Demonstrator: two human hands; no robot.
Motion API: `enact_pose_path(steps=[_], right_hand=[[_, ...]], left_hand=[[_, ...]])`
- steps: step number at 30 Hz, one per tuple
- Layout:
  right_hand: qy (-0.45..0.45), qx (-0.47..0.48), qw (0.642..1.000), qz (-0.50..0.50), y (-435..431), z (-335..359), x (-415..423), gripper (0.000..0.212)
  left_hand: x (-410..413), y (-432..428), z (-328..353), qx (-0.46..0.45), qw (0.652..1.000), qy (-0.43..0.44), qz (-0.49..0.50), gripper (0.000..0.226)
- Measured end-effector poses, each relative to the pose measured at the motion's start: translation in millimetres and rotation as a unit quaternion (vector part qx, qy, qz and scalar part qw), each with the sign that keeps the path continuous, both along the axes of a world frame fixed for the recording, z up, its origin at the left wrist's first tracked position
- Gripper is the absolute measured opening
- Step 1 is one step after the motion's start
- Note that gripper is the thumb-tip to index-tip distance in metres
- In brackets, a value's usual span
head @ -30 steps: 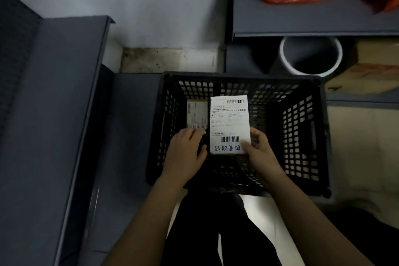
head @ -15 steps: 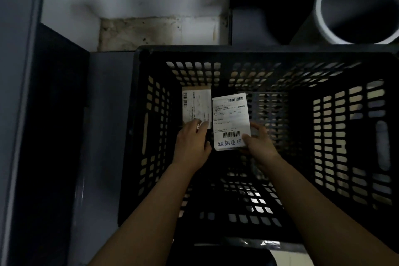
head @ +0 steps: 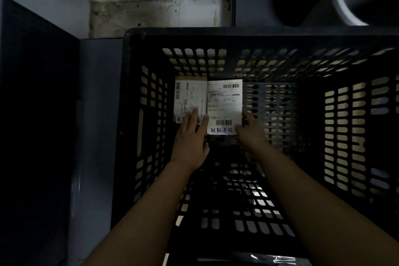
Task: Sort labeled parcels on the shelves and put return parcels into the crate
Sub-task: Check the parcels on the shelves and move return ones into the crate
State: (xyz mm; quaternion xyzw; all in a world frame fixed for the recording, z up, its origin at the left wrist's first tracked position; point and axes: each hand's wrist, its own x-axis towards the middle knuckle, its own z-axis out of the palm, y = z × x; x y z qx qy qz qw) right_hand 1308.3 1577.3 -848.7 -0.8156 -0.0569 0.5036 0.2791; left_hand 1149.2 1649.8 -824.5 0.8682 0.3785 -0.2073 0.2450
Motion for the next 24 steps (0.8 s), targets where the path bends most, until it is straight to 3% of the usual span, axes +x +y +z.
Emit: enact_pose_path(steps=[6, 13, 19, 24], right_hand=[[-0.007, 0.004, 0.998, 0.069, -1.0, -1.5, 4.8, 0.056], [-0.12, 0.019, 0.979, 0.166, -11.8, 51.5, 7.0, 0.044], [-0.224, 0.133, 0.908, 0.328, -28.3, 154.3, 4.2, 0.031], [-0.316, 0.223, 0.806, 0.448, -36.2, 245.7, -0.4, 0.025]], left_hand=[[-0.5, 2.1, 3.4, -0.005, 1.0, -0.022, 0.006, 0.072], [1.2, 0.8, 44.5, 0.024, 0.997, -0.074, 0.009, 0.057], [1.2, -12.9, 132.3, 0.098, 0.982, -0.162, 0.003, 0.04], [-11.6, -36.9, 223.2, 0.176, 0.96, -0.215, 0.037, 0.022]])
